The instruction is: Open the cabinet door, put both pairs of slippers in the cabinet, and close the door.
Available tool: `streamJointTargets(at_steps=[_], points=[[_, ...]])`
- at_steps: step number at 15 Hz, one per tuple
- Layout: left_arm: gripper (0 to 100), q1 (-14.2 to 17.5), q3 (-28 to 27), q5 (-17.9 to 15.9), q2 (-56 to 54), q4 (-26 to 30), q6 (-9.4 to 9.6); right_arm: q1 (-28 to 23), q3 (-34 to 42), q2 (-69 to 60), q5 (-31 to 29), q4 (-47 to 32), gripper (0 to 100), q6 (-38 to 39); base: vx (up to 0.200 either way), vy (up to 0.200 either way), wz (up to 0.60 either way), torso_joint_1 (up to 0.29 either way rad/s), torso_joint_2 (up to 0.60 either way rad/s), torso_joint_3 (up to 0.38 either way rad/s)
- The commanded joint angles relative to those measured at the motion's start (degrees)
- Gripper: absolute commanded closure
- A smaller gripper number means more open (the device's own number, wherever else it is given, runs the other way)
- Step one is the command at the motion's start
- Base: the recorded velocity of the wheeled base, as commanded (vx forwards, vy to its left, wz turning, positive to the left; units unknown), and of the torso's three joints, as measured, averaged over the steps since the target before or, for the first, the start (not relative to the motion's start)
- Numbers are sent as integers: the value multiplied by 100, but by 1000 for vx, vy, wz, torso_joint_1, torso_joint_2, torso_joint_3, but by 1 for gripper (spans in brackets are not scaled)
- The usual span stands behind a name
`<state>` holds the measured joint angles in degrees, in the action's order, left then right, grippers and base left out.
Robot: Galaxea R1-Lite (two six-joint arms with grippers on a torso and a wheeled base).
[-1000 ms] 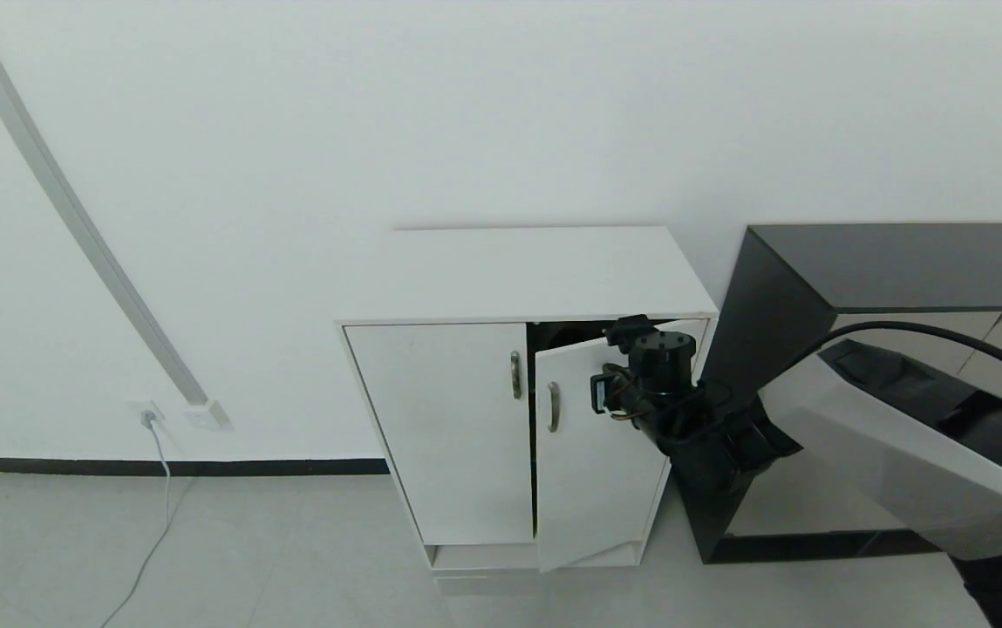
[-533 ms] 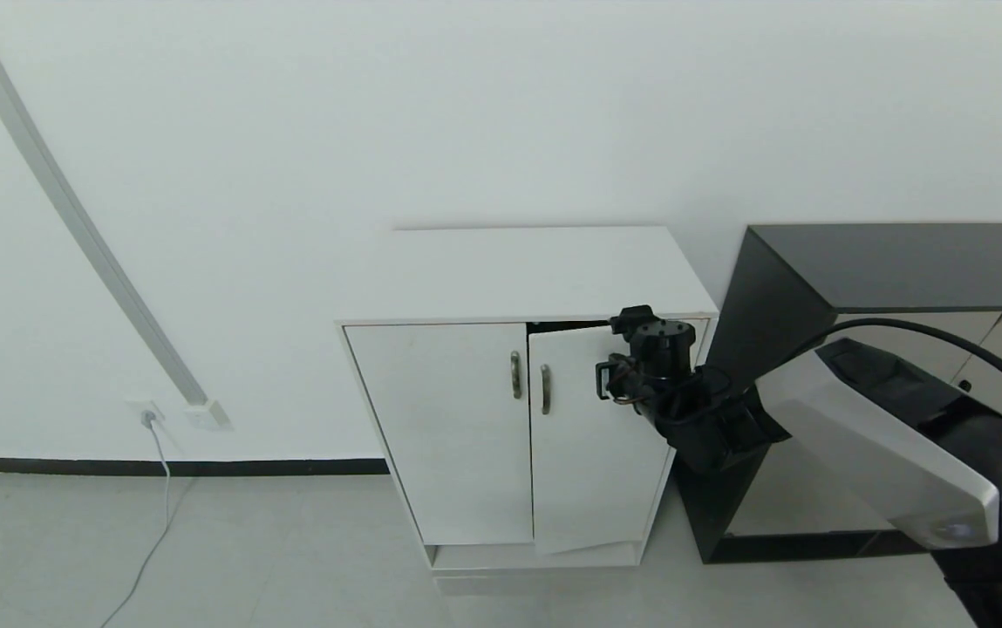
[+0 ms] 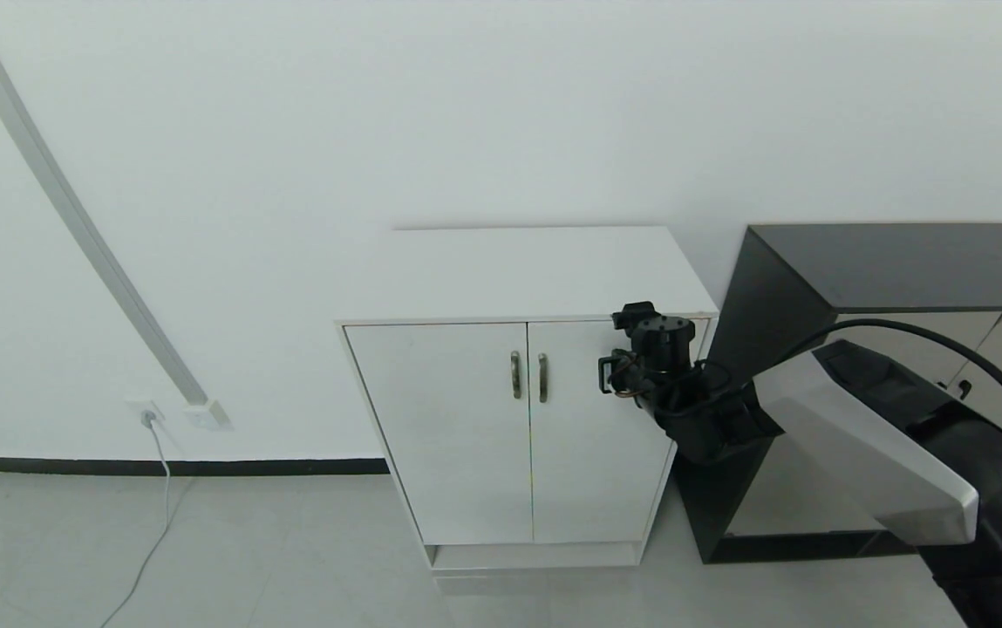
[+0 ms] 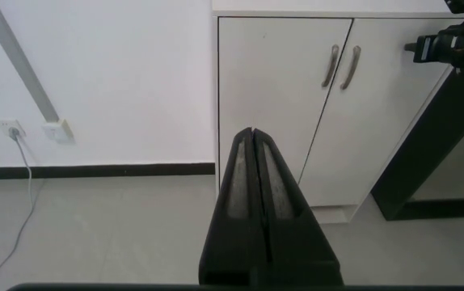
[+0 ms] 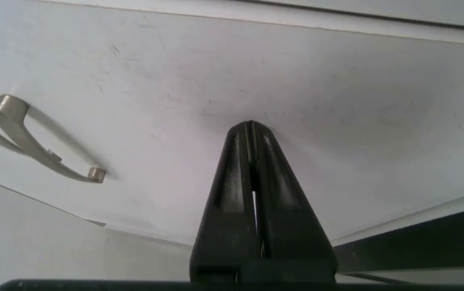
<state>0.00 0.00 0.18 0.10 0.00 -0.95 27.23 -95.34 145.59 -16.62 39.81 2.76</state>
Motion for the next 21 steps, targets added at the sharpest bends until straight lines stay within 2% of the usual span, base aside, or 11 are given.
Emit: streamJointTargets(at_steps=[1, 16, 21], points=[[100, 0, 0, -1, -1, 0, -2, 1, -107, 92, 0, 0, 100, -3, 0, 0, 0, 0, 0, 0], [100, 0, 0, -1, -1, 0, -2, -25, -266, 206, -17, -9, 100, -3, 0, 0, 0, 0, 0, 0], [100, 0, 0, -1, -1, 0, -2, 10, 200, -110, -35, 97, 100, 6, 0, 0, 0, 0, 0, 0]])
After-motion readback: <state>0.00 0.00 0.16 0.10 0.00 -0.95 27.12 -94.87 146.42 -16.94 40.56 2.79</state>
